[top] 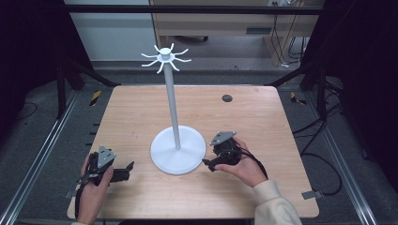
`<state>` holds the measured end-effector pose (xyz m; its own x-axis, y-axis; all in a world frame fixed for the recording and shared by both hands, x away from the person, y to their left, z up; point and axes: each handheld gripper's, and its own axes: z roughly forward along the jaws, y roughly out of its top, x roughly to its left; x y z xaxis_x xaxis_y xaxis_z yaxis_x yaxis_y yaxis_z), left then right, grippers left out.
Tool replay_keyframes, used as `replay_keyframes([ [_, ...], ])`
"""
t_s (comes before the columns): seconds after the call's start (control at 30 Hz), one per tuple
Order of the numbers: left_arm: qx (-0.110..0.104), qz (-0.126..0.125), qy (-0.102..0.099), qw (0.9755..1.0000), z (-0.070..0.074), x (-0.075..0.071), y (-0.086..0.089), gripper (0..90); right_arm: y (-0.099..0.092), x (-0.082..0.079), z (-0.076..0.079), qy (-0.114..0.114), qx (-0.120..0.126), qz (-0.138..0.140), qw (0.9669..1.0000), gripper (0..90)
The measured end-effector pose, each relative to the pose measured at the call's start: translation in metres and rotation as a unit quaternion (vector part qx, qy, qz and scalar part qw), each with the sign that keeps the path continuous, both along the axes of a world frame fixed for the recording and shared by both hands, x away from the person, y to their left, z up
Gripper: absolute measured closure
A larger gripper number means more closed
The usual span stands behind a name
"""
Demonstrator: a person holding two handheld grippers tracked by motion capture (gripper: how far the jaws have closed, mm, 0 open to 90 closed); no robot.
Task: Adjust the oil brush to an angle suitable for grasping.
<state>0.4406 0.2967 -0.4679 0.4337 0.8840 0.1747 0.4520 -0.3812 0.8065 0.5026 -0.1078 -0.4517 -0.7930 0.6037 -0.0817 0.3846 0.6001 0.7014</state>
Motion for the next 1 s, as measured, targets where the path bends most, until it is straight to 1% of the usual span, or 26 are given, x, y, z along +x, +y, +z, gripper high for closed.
replay_keyframes([
  [0.07,0.0,0.0,0.002,1.0,0.0,0.0,0.001,2.7,-0.001,0.005,0.004,-0.002,-0.006,-0.022,0.9997,23.1],
  [0.1,0.001,0.001,0.001,1.0,0.0,0.0,0.001,2.7,-0.002,0.008,0.006,-0.005,-0.013,-0.032,0.9994,26.7],
  [0.13,0.001,0.002,0.0,1.0,-0.001,0.0,0.001,2.7,-0.004,0.013,0.01,-0.006,-0.021,-0.05,0.9985,31.4],
  [0.17,0.003,0.002,0.001,1.0,-0.001,0.0,0.001,2.7,-0.005,0.018,0.013,-0.008,-0.03,-0.066,0.9973,34.1],
  [0.2,0.004,0.002,0.002,1.0,-0.001,0.0,0.001,2.7,-0.005,0.02,0.016,-0.009,-0.035,-0.073,0.9967,36.4],
  [0.27,0.003,0.002,0.001,1.0,-0.001,-0.001,0.001,2.7,-0.006,0.029,0.024,-0.008,-0.028,-0.076,0.9967,42.4],
  [0.33,0.007,0.001,0.001,1.0,-0.001,-0.002,-0.001,2.7,-0.006,0.038,0.028,-0.004,-0.037,-0.079,0.9962,47.1],
  [0.4,0.007,-0.001,0.0,1.0,-0.001,-0.001,-0.002,2.7,-0.008,0.044,0.032,-0.002,-0.036,-0.084,0.9958,53.6],
  [0.47,0.01,-0.004,0.001,0.9999,-0.001,0.0,-0.003,2.7,-0.012,0.046,0.033,-0.004,-0.008,-0.081,0.9967,62.2],
  [0.5,0.009,-0.004,0.0,0.9999,-0.001,0.0,-0.004,2.7,-0.014,0.047,0.03,-0.001,0.007,-0.08,0.9967,66.9],
  [0.53,0.008,-0.005,0.0,1.0,-0.001,0.001,-0.004,2.7,-0.013,0.049,0.027,0.007,-0.01,-0.076,0.997,69.6],
  [0.57,0.008,-0.005,0.001,1.0,-0.001,0.001,-0.004,2.7,-0.015,0.048,0.024,-0.002,-0.024,-0.078,0.9967,73.7],
  [0.6,0.007,-0.005,-0.001,1.0,0.0,0.001,-0.004,2.7,-0.018,0.047,0.021,0.002,-0.018,-0.087,0.996,77.8],
  [0.63,0.005,-0.005,-0.002,1.0,0.0,0.001,-0.003,2.7,-0.021,0.046,0.018,0.011,-0.009,-0.092,0.9956,79.8],
  [0.7,0.006,-0.005,-0.002,1.0,0.0,0.0,-0.003,2.7,-0.027,0.045,0.012,0.018,-0.019,-0.099,0.9947,84.4],
  [0.77,0.006,-0.005,-0.002,1.0,0.001,0.001,-0.002,2.7,-0.033,0.045,0.008,0.026,-0.018,-0.111,0.9933,88.8],
  [0.83,0.005,-0.005,-0.003,1.0,0.001,0.001,-0.003,2.7,-0.035,0.045,0.004,0.031,-0.03,-0.115,0.9925,90.0],
  [0.87,0.009,-0.007,-0.001,0.9999,0.0,0.001,-0.004,2.7,-0.035,0.046,0.0,0.032,-0.042,-0.118,0.9916,90.0],
  [0.93,0.012,-0.008,0.002,0.9999,-0.001,0.001,-0.004,2.7,-0.037,0.048,-0.004,0.033,-0.045,-0.118,0.9914,90.0],
  [1.0,0.011,-0.006,-0.001,0.9999,0.0,0.001,-0.004,2.7,-0.036,0.049,-0.008,0.039,-0.048,-0.12,0.9909,90.0],
])
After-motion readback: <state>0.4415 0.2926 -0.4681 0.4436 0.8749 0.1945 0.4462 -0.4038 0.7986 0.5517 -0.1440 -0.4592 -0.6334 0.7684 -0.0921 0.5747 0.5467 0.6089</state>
